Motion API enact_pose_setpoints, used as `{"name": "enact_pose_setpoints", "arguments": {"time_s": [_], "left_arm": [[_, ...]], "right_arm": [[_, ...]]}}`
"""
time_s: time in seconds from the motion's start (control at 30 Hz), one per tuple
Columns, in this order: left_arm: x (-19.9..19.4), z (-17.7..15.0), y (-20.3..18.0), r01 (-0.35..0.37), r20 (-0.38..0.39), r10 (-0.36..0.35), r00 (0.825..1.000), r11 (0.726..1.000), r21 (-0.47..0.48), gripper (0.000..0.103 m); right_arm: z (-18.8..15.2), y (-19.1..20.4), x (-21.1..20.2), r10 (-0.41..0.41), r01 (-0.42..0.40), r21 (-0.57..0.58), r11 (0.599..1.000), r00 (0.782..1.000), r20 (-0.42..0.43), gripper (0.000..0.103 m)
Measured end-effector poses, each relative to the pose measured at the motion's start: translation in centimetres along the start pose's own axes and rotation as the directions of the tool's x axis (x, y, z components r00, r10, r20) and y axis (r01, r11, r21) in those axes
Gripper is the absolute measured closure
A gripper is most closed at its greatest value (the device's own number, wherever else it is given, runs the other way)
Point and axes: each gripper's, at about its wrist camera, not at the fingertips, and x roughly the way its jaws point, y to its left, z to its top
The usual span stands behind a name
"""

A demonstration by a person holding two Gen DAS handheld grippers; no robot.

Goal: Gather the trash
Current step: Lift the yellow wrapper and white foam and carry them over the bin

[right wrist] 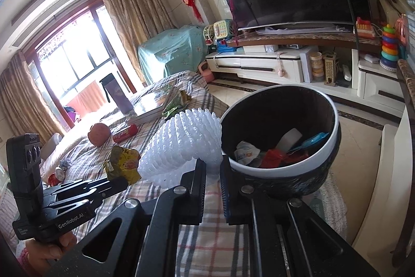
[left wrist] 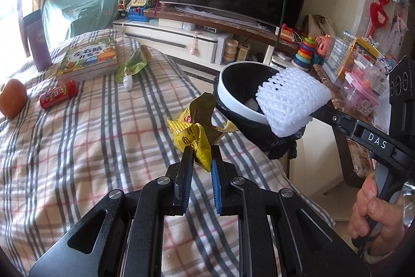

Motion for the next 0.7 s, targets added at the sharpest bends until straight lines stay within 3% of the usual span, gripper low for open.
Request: {"name": "enact_pose_setpoints", "arguments": {"time_s": [0.7], "left_arm": [[2.6,3.2,-3.6,0.041,-0.003,-0.041,0.999,0.997,0.061,0.090]], "right_arm": [[2.0,-4.1,-0.3,-0.083,0.082,0.022,0.996,0.997,0.008,0.093]]}}
